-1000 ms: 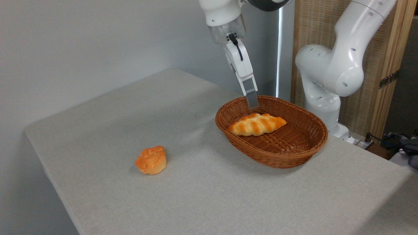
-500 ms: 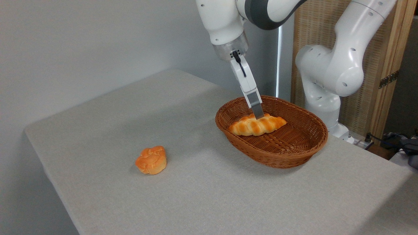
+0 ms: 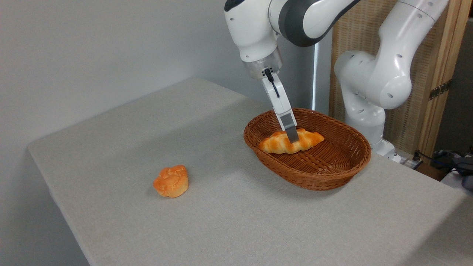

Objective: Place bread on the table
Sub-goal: 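Close the gripper fingers around the middle of the braided roll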

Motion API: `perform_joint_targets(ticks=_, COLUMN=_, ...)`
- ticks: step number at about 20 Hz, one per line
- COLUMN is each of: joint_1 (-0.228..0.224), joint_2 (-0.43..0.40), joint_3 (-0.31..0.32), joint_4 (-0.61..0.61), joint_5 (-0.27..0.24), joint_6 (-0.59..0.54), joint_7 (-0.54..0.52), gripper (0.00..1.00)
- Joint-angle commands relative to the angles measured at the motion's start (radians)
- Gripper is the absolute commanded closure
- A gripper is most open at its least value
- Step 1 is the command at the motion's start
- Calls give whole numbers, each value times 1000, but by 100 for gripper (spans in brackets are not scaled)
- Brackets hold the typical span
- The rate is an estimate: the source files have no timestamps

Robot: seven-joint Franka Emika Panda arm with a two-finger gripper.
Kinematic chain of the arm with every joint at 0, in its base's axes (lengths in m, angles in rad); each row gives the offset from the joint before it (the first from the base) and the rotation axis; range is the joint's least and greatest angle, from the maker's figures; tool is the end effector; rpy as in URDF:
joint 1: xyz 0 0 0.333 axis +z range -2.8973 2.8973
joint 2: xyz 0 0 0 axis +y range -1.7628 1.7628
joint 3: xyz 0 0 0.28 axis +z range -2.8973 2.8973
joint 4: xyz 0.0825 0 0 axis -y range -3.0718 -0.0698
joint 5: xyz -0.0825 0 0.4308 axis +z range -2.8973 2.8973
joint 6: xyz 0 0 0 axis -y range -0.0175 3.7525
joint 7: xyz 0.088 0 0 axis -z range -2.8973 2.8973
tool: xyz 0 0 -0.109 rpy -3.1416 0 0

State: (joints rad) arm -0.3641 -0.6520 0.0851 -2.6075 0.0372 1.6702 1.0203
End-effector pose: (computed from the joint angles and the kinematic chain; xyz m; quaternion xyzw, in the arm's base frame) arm 0.3652 -0.1046 0.3902 0.7778 -0.6120 -0.1309 0.0576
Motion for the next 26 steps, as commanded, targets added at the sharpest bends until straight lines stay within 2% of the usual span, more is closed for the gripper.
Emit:
perform_joint_targets(ticks=1, joint_1=-16, joint_2=-5, joint_3=18, joint_4=-28, joint_5=33, joint_6=26, joint_7=23, gripper=1)
perform_joint_targets(ticks=12, joint_1=-25, joint_2=2, joint_3=16, joint_4=-63, joint_5=35, joint_6=85, joint_7=23, gripper=2)
perform_joint_targets(ticks=19, joint_1=-30, joint_2=6, joint_3=15, joint_4=-77, joint_5=35, joint_6=108, joint_7=23, gripper=6)
perform_joint_targets(ticks=20, joint_1=-30, joint_2=6, joint_3=15, joint_4=-77, joint_5=35, joint_6=111, joint_7=23, gripper=8)
perform_joint_targets(ticks=26, joint_1=-39, joint_2=8, joint_3=15, joint_4=-79, joint_5=35, joint_6=117, joint_7=23, gripper=38)
